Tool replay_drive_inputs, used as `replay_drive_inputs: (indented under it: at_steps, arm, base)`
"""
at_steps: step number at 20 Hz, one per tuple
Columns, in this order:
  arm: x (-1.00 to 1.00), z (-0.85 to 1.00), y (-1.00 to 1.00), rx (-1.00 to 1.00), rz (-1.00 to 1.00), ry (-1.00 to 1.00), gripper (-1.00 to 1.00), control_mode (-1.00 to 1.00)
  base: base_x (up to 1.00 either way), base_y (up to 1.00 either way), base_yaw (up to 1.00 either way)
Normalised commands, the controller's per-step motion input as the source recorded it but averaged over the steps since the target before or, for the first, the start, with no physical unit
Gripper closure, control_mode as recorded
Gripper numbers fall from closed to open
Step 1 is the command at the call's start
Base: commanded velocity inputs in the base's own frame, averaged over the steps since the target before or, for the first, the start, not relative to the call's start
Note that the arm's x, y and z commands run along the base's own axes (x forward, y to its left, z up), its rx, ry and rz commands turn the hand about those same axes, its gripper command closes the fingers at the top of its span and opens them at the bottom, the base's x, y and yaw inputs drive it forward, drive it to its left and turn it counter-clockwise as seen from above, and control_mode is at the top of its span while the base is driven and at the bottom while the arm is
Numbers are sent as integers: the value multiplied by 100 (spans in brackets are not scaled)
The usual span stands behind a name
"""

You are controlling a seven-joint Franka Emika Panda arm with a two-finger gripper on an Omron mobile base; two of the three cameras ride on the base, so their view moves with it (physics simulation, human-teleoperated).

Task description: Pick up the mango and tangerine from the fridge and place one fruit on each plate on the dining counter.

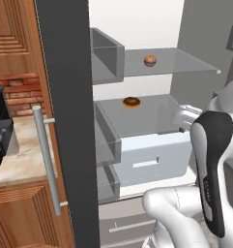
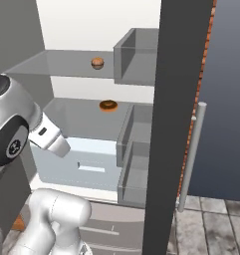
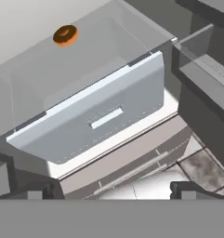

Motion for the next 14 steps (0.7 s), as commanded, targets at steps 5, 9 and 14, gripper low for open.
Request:
replay_drive_inputs:
  at_steps: [5, 9, 14]
  arm:
    - [44, 75, 0, -5, -6, 0, -100, -100]
    - [49, 66, 0, -6, -10, 0, -100, -100]
    - [69, 47, -4, -4, -4, 0, -100, -100]
  base:
    - [0, 0, 0]
    - [0, 0, 0]
    - [0, 0, 0]
